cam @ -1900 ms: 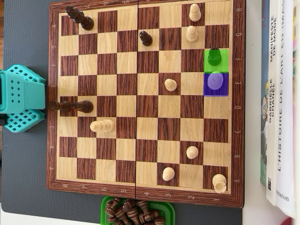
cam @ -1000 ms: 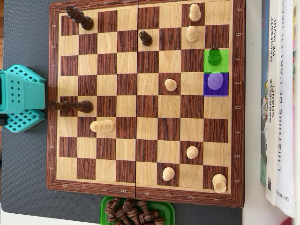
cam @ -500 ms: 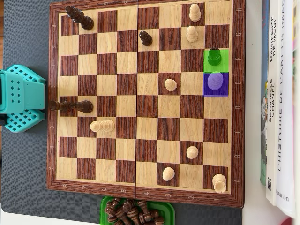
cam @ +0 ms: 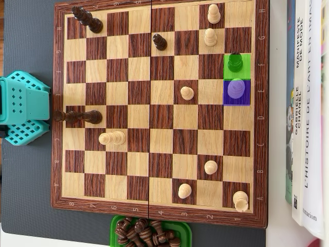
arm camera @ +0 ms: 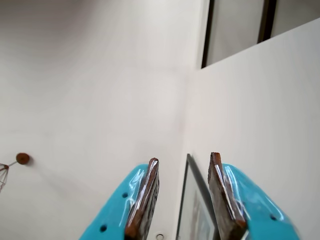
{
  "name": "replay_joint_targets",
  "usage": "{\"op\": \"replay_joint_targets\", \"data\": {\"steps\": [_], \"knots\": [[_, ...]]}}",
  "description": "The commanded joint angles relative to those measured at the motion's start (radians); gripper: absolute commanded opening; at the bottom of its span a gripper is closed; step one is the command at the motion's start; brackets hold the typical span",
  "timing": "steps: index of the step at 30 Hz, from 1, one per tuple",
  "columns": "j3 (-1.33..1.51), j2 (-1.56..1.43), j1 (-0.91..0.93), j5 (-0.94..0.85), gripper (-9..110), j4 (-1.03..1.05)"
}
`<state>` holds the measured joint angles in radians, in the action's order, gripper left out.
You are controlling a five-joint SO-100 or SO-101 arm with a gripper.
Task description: Play chess
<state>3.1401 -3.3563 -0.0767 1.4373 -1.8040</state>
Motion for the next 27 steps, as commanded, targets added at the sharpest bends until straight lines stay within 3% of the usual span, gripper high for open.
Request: {"op": "replay_joint_targets", "data": {"steps": [1, 23, 27], "knots": [[0.020, 0.008, 0.005, -0.006, 15, -0.002], [0.020, 0.009, 0.006, -0.017, 15, 0.003], [0.020, 0.009, -0.005, -0.017, 15, 0.091]]}}
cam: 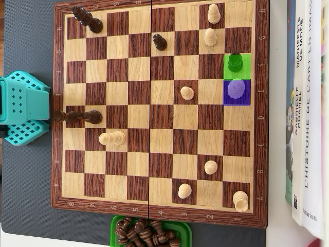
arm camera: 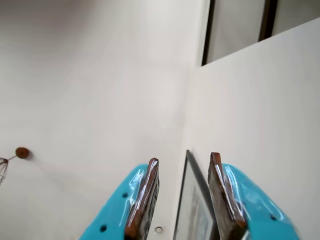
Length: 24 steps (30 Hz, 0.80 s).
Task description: Play chess
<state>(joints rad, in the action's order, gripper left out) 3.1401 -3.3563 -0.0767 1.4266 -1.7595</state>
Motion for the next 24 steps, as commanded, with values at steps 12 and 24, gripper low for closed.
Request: {"op": "replay_joint_targets", "data": {"steps": [12, 24], "knots": [[-0.020, 0.011, -0.074, -0.006, 15, 0.448], [-0.213, 0.011, -0.063, -0.006, 15, 1.333]]}}
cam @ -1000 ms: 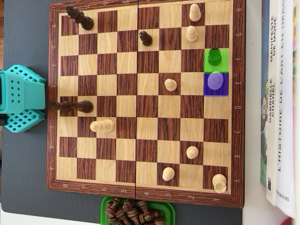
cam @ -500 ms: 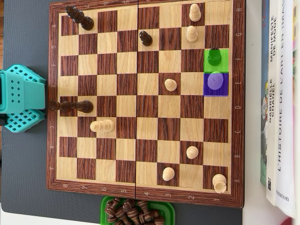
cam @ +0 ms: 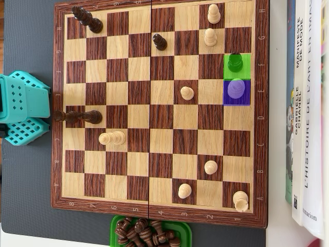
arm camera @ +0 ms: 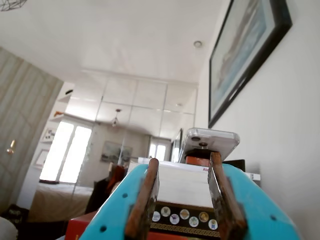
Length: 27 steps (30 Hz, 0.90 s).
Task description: Play chess
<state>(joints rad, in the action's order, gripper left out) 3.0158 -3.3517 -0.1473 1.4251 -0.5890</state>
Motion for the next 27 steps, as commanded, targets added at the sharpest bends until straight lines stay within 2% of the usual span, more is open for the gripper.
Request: {"op": "replay_joint_targets", "data": {"steps": [1, 8, 13, 18, 27], "knots": [[-0.115, 0.006, 0.008, -0.005, 15, 0.259], [-0.321, 0.031, 0.051, -0.005, 15, 0.951], [-0.514, 0.213, 0.061, 0.003, 15, 1.310], [-0.678, 0.462, 0.061, 0.006, 15, 1.456], [-0.933, 0.890, 0.037, 0.043, 15, 1.545]]}}
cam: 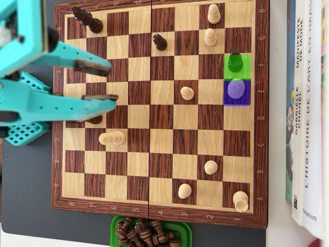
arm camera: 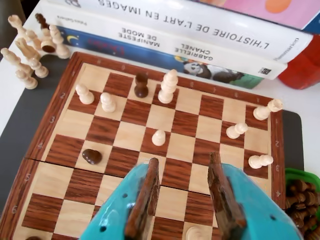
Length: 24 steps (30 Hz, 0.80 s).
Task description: Play chess
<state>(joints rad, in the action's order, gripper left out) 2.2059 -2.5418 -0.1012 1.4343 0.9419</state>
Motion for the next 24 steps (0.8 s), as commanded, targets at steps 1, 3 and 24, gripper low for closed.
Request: {"op": "replay_joint_targets", "data": {"steps": [1, 3, 24], "knots": [[-0.160, 0.127, -0.020, 0.064, 15, 0.040], [-0.230, 0.213, -0.029, 0.132, 15, 0.094], [-0.764, 0.890, -0.078, 0.272, 15, 0.244]]}}
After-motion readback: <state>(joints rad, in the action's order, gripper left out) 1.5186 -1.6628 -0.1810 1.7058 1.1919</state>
